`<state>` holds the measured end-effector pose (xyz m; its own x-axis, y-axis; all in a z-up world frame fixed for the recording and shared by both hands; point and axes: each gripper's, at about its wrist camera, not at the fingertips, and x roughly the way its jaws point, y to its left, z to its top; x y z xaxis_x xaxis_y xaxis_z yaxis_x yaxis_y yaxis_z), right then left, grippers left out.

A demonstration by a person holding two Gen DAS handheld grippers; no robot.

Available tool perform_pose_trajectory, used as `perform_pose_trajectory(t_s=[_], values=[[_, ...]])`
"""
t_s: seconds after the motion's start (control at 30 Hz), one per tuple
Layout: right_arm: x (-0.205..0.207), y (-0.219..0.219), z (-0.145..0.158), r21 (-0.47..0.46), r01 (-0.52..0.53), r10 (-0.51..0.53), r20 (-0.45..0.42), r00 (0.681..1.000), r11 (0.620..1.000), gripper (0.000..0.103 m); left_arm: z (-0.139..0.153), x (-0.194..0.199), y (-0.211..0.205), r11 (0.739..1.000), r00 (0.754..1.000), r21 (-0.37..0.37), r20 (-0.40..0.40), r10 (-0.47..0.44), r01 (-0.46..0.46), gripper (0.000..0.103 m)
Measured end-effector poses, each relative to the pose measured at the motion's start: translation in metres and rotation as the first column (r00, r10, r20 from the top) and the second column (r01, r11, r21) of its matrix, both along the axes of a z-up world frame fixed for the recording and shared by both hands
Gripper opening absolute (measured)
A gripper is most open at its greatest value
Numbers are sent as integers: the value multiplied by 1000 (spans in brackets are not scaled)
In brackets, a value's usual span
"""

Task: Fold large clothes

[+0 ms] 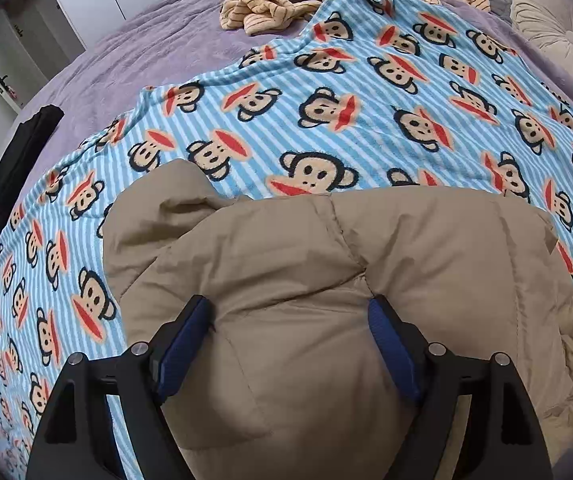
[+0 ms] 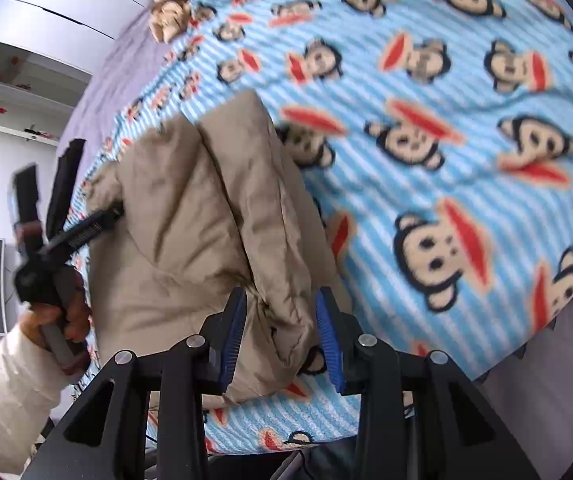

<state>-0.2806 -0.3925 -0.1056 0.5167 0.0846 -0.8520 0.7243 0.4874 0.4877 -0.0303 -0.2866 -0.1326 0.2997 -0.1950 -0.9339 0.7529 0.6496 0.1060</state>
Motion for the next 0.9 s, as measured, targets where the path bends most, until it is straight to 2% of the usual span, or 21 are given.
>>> perform_pose_trajectory(t_s=[0.07, 0.13, 0.23, 0.3, 0.33, 0.6, 0.67, 0.9], values=[[11, -3, 7, -15, -59, 60, 27, 998, 998, 39, 1, -1, 1, 1000, 1000, 7, 4, 16, -16, 82], [31, 2, 4, -15, -149, 150, 17, 989, 989, 39, 4, -1, 2, 999, 999, 19, 8, 36, -36, 82], [60, 20, -21, 25, -278, 279, -63, 958, 960, 39, 17, 0, 13, 996, 996, 15, -6, 91, -91, 82], [70, 31, -40, 25, -341, 341, -141, 930, 940, 39, 29, -1, 26, 992, 992, -10, -24, 122, -122, 82], [72, 35, -46, 30, -357, 357, -151, 922, 934, 39, 34, -2, 33, 991, 991, -15, -26, 134, -134, 82], [80, 35, -64, 60, -376, 381, -165, 910, 924, 39, 44, -22, 85, 979, 975, -21, -90, 202, -204, 84], [84, 35, -67, 56, -380, 383, -175, 907, 923, 40, 41, -25, 94, 975, 970, -25, -103, 219, -223, 103], [94, 53, -68, 35, -342, 342, -206, 917, 939, 42, 33, -33, 112, 972, 964, -31, -141, 226, -233, 103]])
